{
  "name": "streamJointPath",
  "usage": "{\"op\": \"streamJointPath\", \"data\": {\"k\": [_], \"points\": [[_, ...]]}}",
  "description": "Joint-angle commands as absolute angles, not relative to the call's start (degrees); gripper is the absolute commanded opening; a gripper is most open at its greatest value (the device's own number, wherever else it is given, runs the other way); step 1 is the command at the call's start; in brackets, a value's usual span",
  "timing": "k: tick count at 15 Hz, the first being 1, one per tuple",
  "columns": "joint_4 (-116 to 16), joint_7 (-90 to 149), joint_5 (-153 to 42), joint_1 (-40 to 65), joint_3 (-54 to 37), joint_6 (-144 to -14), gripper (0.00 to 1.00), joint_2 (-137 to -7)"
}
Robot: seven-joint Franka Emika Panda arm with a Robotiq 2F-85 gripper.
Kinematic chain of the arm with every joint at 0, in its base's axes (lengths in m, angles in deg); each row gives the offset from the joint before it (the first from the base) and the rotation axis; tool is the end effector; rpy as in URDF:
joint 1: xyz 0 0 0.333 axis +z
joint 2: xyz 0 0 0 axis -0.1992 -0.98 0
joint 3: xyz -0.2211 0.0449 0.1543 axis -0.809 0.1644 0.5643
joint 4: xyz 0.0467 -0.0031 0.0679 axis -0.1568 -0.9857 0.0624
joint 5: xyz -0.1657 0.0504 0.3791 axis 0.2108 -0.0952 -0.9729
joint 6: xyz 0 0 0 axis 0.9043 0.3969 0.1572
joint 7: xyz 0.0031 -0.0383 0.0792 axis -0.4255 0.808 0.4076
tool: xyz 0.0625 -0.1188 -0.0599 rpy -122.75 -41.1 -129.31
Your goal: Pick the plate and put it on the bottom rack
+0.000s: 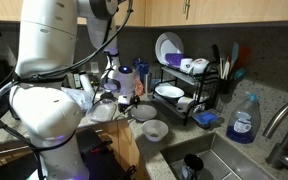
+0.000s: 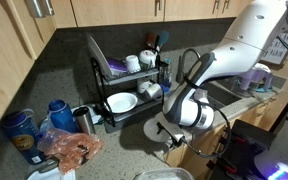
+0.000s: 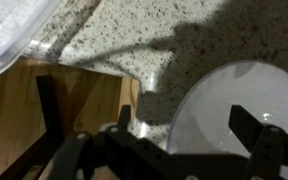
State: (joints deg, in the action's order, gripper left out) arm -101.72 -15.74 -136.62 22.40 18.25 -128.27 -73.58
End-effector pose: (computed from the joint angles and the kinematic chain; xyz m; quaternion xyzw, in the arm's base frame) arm 0.4005 0.1769 0.0758 -0.6508 0.7393 -0.0046 0.1727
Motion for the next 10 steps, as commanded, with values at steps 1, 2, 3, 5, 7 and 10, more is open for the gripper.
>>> {"op": "streamJointPath", "data": {"k": [1, 2, 3, 5, 7, 10], "points": [[-102.1, -14.6, -139.7, 22.2, 20.1, -131.0, 1.0, -72.8], [-101.7, -14.4, -139.9, 22.1, 20.2, -132.1, 1.0, -73.1], [-101.6, -14.4, -139.9, 22.1, 20.3, -133.1, 1.0, -73.3], [-101.3, -14.8, -139.6, 21.9, 20.3, -134.7, 1.0, -73.7], [-101.2, -15.4, -139.0, 21.9, 20.2, -135.9, 1.0, -74.4], [-101.3, -15.9, -138.6, 22.0, 20.2, -136.8, 1.0, -75.1]]}}
